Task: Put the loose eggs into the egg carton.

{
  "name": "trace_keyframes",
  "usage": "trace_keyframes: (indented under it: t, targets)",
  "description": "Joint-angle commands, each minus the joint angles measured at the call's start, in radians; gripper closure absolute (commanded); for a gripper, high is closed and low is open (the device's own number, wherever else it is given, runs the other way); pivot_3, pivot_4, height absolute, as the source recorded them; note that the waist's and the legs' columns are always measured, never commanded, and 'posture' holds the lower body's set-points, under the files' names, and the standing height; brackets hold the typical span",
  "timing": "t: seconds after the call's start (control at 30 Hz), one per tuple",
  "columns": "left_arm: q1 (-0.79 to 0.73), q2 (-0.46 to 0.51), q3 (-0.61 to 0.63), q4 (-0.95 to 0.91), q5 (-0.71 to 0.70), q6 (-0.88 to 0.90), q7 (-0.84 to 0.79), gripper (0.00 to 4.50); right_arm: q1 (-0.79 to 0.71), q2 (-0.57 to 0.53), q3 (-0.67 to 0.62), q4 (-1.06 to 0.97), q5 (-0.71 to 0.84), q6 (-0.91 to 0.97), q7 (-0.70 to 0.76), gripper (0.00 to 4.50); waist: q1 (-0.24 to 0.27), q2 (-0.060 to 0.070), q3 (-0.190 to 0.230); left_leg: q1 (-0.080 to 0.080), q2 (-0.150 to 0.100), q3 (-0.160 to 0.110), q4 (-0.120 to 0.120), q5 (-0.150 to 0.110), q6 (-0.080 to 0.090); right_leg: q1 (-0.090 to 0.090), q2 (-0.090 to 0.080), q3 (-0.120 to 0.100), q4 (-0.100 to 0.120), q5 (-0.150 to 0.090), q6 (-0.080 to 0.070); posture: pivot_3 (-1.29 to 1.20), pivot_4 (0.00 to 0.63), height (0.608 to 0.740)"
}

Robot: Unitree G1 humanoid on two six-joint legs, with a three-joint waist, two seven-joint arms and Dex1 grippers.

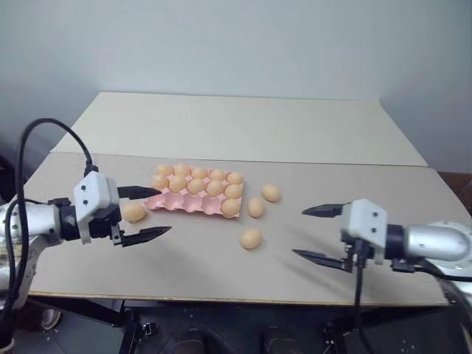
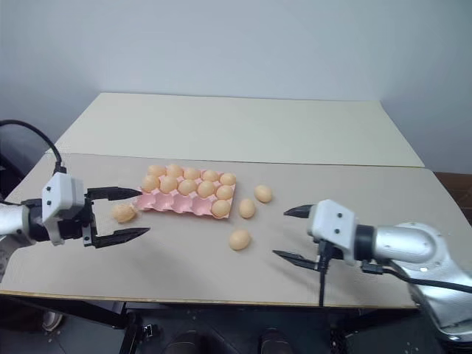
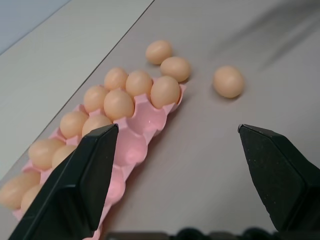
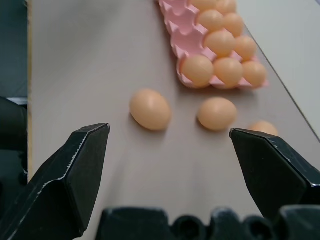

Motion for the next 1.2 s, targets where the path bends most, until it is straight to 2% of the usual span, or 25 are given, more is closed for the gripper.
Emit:
trace_keyframes:
  t: [0.03, 0.1, 0.3, 0.57, 0.77, 0.87, 1.03, 1.1, 1.2]
  targets:
    - [-0.017, 0.014, -0.002, 0.0, 0.0, -0.006, -0.011, 0.35, -0.071, 0.056, 0.119, 0.034, -0.082, -0.047, -0.015, 0.0, -0.004, 0.0, 0.0, 0.0, 0.0, 0.0, 0.0, 0.0, 0.0, 0.0, 0.0, 0.0, 0.0, 0.0, 0.0, 0.0, 0.15, 0.74]
    - [-0.014, 0.014, -0.001, -0.011, -0.003, 0.005, -0.006, 0.35, -0.117, 0.099, 0.204, 0.081, -0.148, -0.073, -0.019, 0.0, -0.006, 0.0, 0.0, -0.001, 0.0, 0.0, 0.0, 0.0, 0.0, -0.001, 0.0, 0.0, 0.0, 0.0, 0.0, 0.0, 0.15, 0.74]
    - [0.026, 0.019, 0.024, -0.048, -0.005, 0.031, 0.008, 0.35, -0.198, 0.183, 0.33, 0.2, -0.269, -0.143, -0.014, 0.0, -0.002, 0.0, 0.0, -0.001, 0.0, 0.0, 0.0, 0.0, 0.0, -0.001, 0.0, 0.0, 0.0, 0.0, 0.0, 0.0, 0.15, 0.74]
    - [0.068, 0.022, 0.057, -0.087, -0.026, 0.062, 0.023, 0.35, -0.276, 0.276, 0.41, 0.353, -0.361, -0.221, -0.004, 0.0, -0.001, 0.0, 0.0, -0.001, 0.0, 0.0, 0.001, 0.0, 0.0, -0.001, 0.0, 0.0, 0.001, 0.0, 0.0, 0.0, 0.15, 0.74]
    - [0.078, 0.013, 0.061, -0.097, -0.016, 0.063, 0.044, 0.35, -0.286, 0.324, 0.423, 0.437, -0.403, -0.246, -0.007, 0.0, 0.001, 0.0, 0.0, -0.001, 0.0, 0.0, 0.001, 0.0, 0.0, -0.001, 0.0, -0.001, 0.001, 0.0, 0.0, 0.0, 0.15, 0.74]
    - [0.083, 0.011, 0.062, -0.095, -0.021, 0.059, 0.048, 0.32, -0.279, 0.33, 0.42, 0.453, -0.407, -0.27, 0.012, 0.6, 0.0, 0.0, 0.0, -0.001, 0.0, 0.0, 0.001, 0.0, 0.0, -0.001, 0.0, 0.0, 0.001, 0.0, 0.0, 0.0, 0.15, 0.74]
    - [0.089, 0.012, 0.064, -0.093, -0.016, 0.052, 0.054, 0.32, -0.273, 0.33, 0.417, 0.452, -0.424, -0.286, 0.015, 2.27, 0.0, 0.0, 0.0, -0.001, 0.0, 0.0, 0.001, 0.0, 0.0, -0.001, 0.0, 0.0, 0.001, 0.0, 0.0, 0.0, 0.15, 0.74]
    - [0.087, 0.011, 0.062, -0.091, -0.016, 0.049, 0.057, 0.32, -0.267, 0.334, 0.41, 0.447, -0.432, -0.287, 0.002, 2.46, 0.0, 0.0, 0.0, -0.001, 0.0, 0.0, 0.001, 0.0, 0.0, -0.001, 0.0, -0.001, 0.002, 0.0, 0.0, 0.0, 0.15, 0.74]
    - [0.083, 0.009, 0.057, -0.084, -0.011, 0.043, 0.058, 0.32, -0.267, 0.328, 0.402, 0.438, -0.439, -0.295, -0.002, 2.46, 0.0, 0.0, 0.0, -0.001, 0.0, 0.0, 0.001, 0.0, 0.0, -0.001, 0.0, 0.0, 0.001, 0.0, 0.0, 0.0, 0.15, 0.74]
